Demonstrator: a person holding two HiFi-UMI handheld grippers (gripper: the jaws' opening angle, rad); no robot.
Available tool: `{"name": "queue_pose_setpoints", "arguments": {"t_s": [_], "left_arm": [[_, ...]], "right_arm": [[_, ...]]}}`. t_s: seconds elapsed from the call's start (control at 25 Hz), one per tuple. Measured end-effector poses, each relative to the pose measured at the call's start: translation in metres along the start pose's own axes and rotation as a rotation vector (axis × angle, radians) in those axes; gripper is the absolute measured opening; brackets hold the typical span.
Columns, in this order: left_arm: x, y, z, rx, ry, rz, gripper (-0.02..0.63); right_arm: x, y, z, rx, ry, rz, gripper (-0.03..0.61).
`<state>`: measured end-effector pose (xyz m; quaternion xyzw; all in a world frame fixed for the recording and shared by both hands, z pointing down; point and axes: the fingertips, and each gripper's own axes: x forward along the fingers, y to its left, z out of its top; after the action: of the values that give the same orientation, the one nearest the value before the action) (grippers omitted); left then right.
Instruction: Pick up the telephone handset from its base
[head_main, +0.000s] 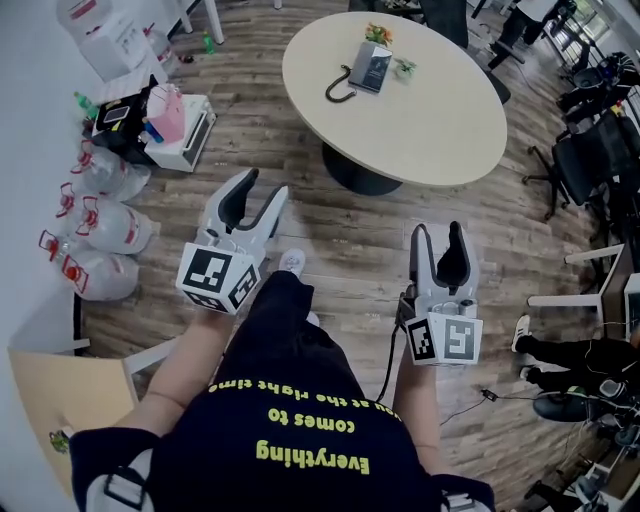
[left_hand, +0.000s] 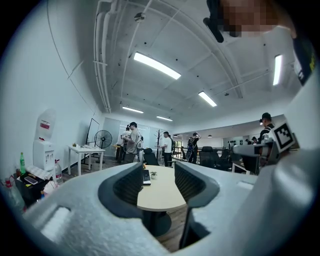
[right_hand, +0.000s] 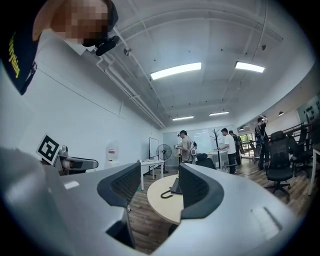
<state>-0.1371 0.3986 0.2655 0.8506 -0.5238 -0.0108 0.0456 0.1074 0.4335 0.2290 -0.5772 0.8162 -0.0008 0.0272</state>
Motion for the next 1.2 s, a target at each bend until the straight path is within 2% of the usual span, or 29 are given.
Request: {"name": "queue_pose_setpoints", "arguments": {"t_s": [0.28, 0.44, 0.6, 0.92, 1.2], "left_arm": [[0.052, 0.030, -0.009, -0.007, 0.016, -0.024, 0.209], [0.091, 0.061, -0.007, -0.009, 0.015, -0.041, 0.209], [0.137, 0.096, 0.003, -0.010, 0.002, -0.068, 0.209], [0.220, 0.138, 0.023, 0.008, -0.015, -0.149, 0.210], [0.265, 0.158, 0.010, -0.030, 0.014, -0.150, 0.210]], "right_arm": [[0.057, 0.002, -0.021, -0.026, 0.063, 0.023, 0.235], [0.107, -0.003, -0.021, -0.019, 0.053, 0.013, 0.235], [0.164, -0.006, -0.012, -0.056, 0.032, 0.008, 0.238], [0.230, -0.028, -0.012, -0.062, 0.040, -0.087, 0.239], [0.271, -0.048, -0.028, -0.051, 0.093, -0.094, 0.239]]}}
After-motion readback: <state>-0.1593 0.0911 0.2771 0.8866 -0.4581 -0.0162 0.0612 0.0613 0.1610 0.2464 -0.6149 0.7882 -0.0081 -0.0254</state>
